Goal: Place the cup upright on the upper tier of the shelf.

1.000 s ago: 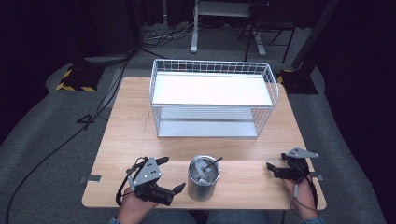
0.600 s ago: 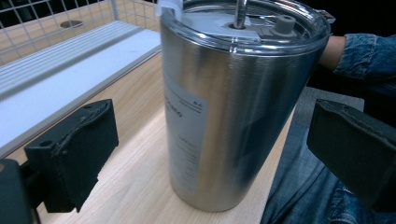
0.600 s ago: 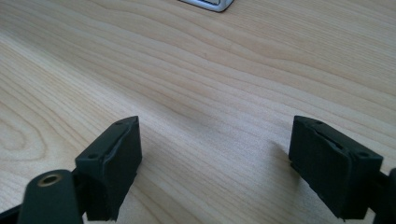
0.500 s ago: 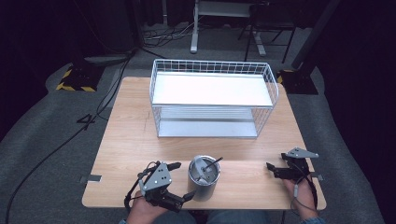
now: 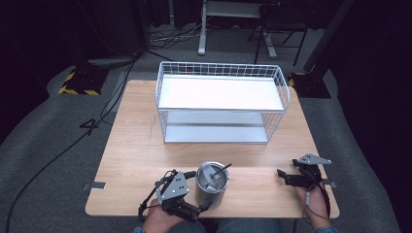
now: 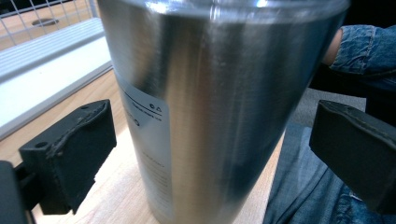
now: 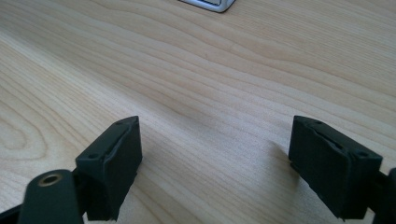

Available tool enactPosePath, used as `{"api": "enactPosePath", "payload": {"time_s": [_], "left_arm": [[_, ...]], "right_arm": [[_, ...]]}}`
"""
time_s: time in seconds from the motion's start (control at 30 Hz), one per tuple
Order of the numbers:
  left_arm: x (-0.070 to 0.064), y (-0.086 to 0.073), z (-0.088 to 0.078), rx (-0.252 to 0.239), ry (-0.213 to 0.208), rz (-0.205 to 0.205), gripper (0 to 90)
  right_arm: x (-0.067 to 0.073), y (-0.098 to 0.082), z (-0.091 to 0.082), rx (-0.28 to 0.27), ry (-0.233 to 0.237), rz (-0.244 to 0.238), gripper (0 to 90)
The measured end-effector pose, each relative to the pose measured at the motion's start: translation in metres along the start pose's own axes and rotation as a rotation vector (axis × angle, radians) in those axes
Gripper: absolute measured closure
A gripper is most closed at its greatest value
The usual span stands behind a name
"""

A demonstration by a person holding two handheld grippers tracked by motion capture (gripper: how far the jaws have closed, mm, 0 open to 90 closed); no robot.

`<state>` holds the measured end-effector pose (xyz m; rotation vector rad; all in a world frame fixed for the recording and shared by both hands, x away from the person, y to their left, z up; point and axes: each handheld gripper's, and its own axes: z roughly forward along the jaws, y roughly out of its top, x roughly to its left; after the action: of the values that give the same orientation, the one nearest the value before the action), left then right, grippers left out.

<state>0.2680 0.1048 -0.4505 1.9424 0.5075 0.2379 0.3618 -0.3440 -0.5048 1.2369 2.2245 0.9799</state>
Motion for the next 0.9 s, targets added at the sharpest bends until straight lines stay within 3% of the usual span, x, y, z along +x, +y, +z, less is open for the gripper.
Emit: {"api": "enactPosePath", "payload": {"time_s": [0.13, 0.47, 0.63, 0.9], "left_arm": [[0.001, -0.003, 0.011, 0.028, 0.004, 0.005, 0.6], [0.004, -0.008, 0.024, 0.025, 0.001, -0.011, 1.1], [0.0, -0.008, 0.031, 0.03, 0.029, 0.027, 1.4], [-0.002, -0.011, 0.039, -0.009, 0.055, 0.039, 1.1]], "right_arm": [[0.0, 0.0, 0.0, 0.0, 0.0, 0.0, 18.0], [0.001, 0.0, 0.0, -0.002, -0.005, -0.005, 18.0], [0.0, 0.0, 0.0, -0.003, -0.006, -0.002, 18.0], [0.0, 0.0, 0.0, -0.003, -0.008, 0.003, 18.0]]}}
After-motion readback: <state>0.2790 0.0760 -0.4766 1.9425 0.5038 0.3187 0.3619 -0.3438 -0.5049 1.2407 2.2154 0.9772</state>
